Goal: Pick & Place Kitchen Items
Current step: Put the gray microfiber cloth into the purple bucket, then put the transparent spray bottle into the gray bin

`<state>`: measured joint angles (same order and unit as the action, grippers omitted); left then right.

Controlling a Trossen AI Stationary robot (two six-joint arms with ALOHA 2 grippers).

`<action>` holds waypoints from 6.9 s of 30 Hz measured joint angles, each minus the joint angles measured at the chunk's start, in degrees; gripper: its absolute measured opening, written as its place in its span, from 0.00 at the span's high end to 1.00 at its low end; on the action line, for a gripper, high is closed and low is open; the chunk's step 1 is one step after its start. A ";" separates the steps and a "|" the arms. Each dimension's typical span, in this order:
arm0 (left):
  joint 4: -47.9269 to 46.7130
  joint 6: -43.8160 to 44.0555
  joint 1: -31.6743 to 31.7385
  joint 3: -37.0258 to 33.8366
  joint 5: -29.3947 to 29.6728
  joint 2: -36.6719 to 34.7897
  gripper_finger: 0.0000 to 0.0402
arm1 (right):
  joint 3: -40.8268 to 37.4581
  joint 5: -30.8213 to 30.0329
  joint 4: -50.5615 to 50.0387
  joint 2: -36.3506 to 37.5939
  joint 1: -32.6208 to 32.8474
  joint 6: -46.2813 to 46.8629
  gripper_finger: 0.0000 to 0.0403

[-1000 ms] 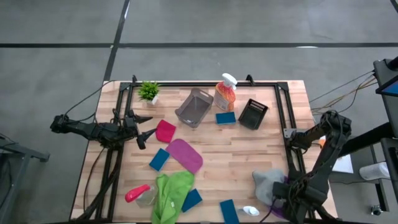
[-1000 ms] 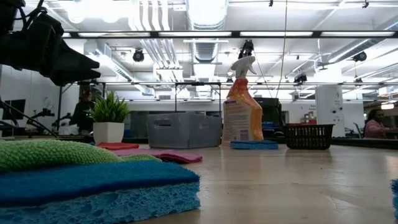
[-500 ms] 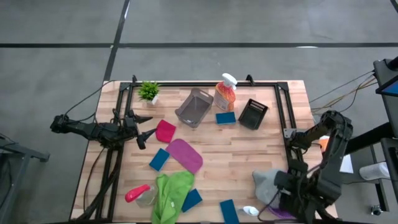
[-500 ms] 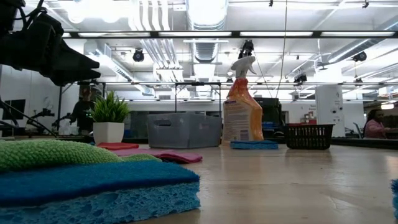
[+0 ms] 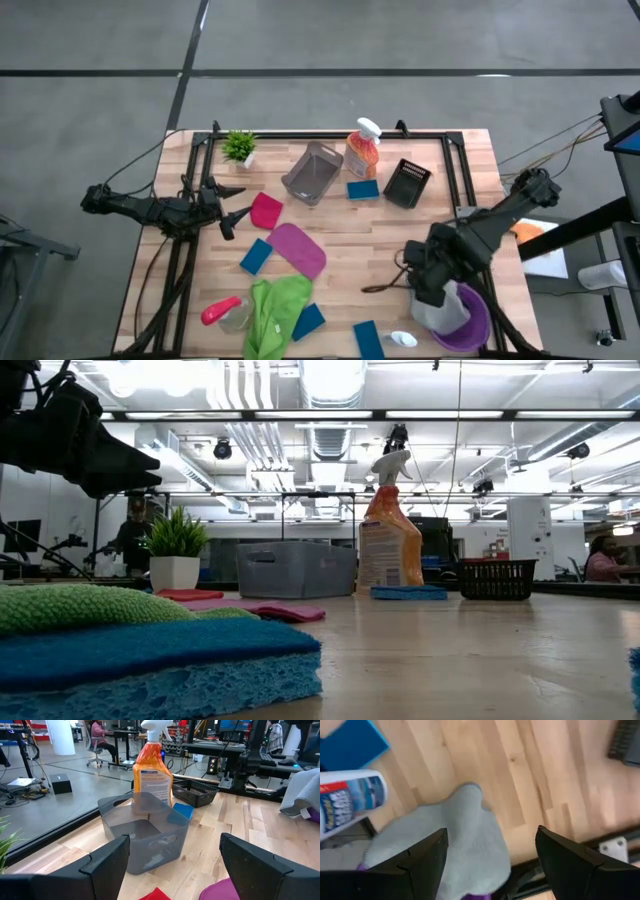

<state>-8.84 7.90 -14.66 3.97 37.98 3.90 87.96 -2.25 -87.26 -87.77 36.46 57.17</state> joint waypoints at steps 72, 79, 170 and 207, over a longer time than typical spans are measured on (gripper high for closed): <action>0.00 -0.36 0.00 -0.01 0.00 -0.01 0.22 | -12.84 2.20 19.75 0.15 -1.38 -12.57 0.96; 0.00 -0.44 0.00 -0.01 0.04 -0.01 0.22 | -8.64 -4.92 19.21 2.29 4.67 -11.99 0.96; 0.00 -0.19 -0.02 -0.02 0.85 0.07 0.22 | -17.75 -0.68 19.22 -1.82 24.18 22.56 0.70; 0.52 -1.34 -0.02 0.13 0.85 0.07 0.22 | -12.40 -70.79 19.22 5.38 28.25 -5.19 0.32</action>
<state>-8.32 6.56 -14.68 4.10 38.83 3.97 75.57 -73.04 -68.03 -82.39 64.71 51.97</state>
